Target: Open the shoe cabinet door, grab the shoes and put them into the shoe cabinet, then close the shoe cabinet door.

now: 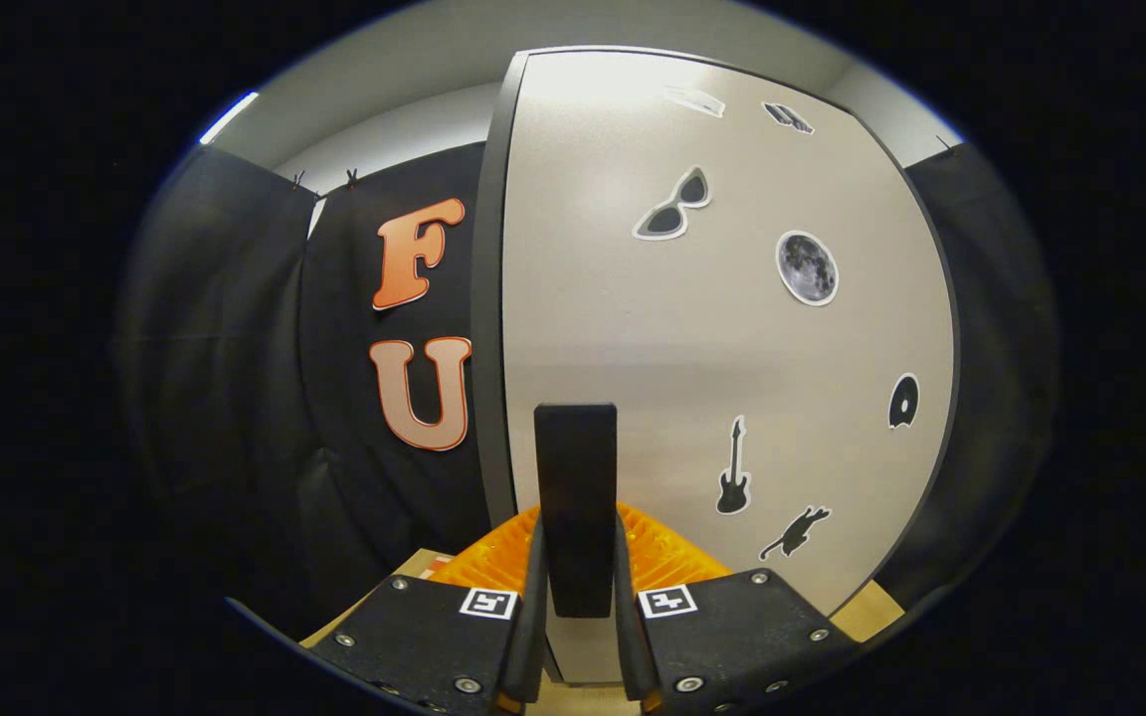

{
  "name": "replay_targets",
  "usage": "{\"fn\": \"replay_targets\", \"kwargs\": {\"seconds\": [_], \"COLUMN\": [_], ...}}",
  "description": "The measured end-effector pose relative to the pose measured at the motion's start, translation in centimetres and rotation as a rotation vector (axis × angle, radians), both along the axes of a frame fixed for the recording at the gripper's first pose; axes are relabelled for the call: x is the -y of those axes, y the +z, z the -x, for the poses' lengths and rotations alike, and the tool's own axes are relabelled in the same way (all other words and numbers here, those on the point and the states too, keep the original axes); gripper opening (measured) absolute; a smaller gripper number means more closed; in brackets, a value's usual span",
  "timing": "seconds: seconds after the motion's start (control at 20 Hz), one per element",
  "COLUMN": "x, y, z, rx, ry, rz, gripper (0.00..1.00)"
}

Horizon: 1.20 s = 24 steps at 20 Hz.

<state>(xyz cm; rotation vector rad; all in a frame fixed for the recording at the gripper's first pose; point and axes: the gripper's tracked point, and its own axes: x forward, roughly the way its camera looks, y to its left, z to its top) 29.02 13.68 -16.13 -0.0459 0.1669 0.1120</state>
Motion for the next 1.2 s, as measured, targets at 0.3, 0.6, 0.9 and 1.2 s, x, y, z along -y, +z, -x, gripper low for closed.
{"fn": "replay_targets", "kwargs": {"seconds": [0.3,0.6,0.9,1.2], "x": [1.1,3.4,6.6,10.6], "y": [0.7,1.4,1.9,2.5], "z": [4.1,8.3,12.1,15.3], "rx": [0.006,0.007,-0.001,0.016], "ry": [0.005,-0.010,-0.033,0.025], "rz": [-0.001,-0.003,0.000,-0.020], "gripper": [0.29,0.29,0.29,0.27]}}
